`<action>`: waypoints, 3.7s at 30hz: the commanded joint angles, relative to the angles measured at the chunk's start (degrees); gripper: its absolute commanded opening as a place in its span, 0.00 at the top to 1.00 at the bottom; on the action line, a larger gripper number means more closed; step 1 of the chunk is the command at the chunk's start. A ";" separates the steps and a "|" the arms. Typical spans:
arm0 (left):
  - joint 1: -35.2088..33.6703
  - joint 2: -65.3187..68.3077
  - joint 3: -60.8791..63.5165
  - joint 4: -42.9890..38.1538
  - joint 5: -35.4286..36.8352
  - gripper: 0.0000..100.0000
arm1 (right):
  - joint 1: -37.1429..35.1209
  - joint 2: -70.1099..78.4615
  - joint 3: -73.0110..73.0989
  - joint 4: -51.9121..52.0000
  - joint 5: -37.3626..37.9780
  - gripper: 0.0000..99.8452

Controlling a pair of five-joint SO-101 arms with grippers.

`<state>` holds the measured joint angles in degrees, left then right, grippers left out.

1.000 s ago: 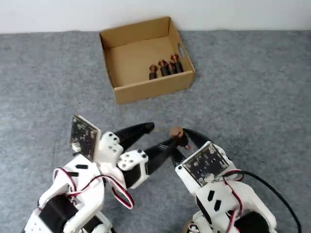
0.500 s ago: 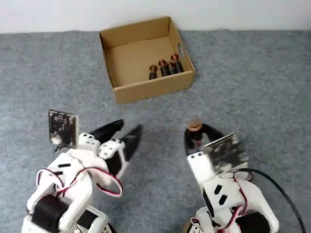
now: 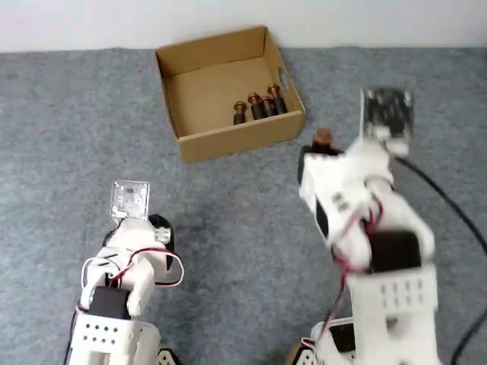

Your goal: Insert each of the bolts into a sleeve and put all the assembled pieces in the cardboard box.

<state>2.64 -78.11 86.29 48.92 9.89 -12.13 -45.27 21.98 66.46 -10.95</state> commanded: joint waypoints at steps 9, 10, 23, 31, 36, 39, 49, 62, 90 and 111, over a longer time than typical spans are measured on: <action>-0.88 -0.79 8.66 -14.77 -2.99 1.00 | -2.24 26.86 -25.76 -5.85 8.00 0.99; -0.97 -0.79 9.36 -16.53 -2.90 1.00 | -2.68 28.97 -27.34 -7.16 9.23 0.99; -0.88 -0.70 10.59 -18.90 1.41 1.00 | -6.02 60.09 -53.01 -11.74 12.66 0.99; -1.85 -0.70 10.59 -13.80 7.56 0.99 | -6.90 80.13 -69.71 -20.09 12.66 0.99; -1.85 -0.70 10.59 -13.80 7.74 0.99 | -8.48 90.95 -77.45 -19.91 12.75 0.99; -1.85 -0.70 10.59 -13.80 7.74 0.99 | -9.54 96.92 -80.62 -18.42 14.95 0.99; -1.76 -0.70 10.59 -13.80 7.74 0.99 | -9.19 107.56 -92.75 -7.08 16.09 0.87; -1.76 -0.70 10.59 -13.80 7.74 0.99 | -9.27 108.26 -112.18 13.58 15.91 0.85; -1.76 -0.70 10.59 -13.80 7.74 0.99 | -7.52 82.95 -115.34 36.79 6.95 0.99; -1.76 -0.70 10.59 -13.80 7.74 0.99 | 12.79 10.86 -20.57 33.45 6.86 0.99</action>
<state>1.05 -78.20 97.19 35.03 17.01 -3.34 -26.64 -7.12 100.40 -3.47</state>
